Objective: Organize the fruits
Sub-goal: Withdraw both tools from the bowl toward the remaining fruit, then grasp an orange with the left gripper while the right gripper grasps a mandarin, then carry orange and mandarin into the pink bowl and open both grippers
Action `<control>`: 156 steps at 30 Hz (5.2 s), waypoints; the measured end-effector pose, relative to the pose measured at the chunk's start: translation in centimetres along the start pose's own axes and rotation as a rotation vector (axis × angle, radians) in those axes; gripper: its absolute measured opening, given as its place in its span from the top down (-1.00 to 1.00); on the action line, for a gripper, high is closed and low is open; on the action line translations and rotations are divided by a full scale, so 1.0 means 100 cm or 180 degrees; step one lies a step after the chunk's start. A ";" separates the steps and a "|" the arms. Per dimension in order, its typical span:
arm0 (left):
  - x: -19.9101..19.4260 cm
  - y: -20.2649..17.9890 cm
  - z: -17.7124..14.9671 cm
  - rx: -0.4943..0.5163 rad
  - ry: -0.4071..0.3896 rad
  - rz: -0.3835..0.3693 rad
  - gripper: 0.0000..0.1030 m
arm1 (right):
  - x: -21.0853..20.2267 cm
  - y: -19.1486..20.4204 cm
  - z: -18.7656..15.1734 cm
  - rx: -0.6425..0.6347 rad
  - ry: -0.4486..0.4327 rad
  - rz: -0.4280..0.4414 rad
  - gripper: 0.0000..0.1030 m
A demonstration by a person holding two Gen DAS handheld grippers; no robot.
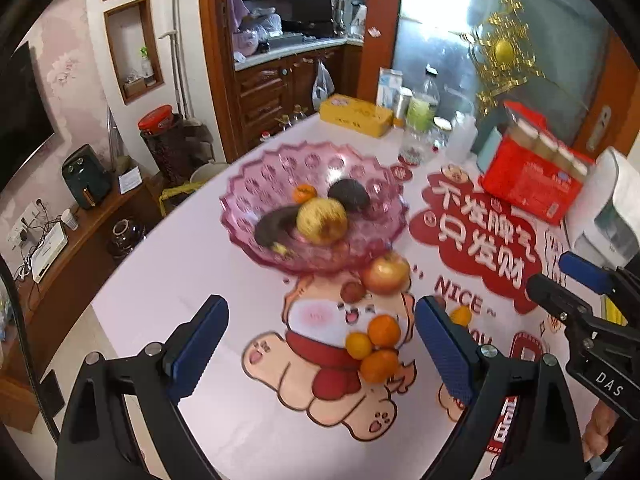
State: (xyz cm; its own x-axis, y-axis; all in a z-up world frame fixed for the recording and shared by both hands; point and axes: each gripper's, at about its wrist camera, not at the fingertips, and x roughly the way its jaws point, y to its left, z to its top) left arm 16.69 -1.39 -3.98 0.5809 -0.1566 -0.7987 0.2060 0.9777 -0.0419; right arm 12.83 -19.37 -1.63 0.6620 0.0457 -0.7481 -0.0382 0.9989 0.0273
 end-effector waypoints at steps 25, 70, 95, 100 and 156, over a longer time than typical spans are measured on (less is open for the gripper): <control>0.142 -0.039 -0.089 -0.0363 0.0678 -0.0076 -0.82 | 0.107 -0.043 -0.110 0.0198 0.0715 0.0200 -0.15; 0.073 -0.038 -0.091 -0.0498 0.0441 -0.0235 0.22 | 0.092 0.005 -0.107 -0.0177 0.0617 0.0532 0.25; -0.010 0.011 0.037 0.0092 -0.0022 -0.0213 0.22 | -0.010 0.036 0.013 0.0048 -0.0223 0.0383 0.25; 0.001 0.025 0.064 0.0147 -0.0073 -0.0264 0.22 | -0.016 0.045 0.059 0.0019 -0.0488 0.0203 0.24; 0.238 0.083 0.124 0.0216 0.0585 -0.0222 -0.56 | 0.245 0.064 0.080 0.0304 0.0840 -0.0244 0.17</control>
State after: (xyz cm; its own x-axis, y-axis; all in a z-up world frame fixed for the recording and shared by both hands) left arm 42.03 1.26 -15.92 0.4112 -0.1892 -0.8917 0.2968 0.9527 -0.0653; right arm 34.75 -11.73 -14.46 0.4422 -0.0218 -0.8966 0.0833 0.9964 0.0169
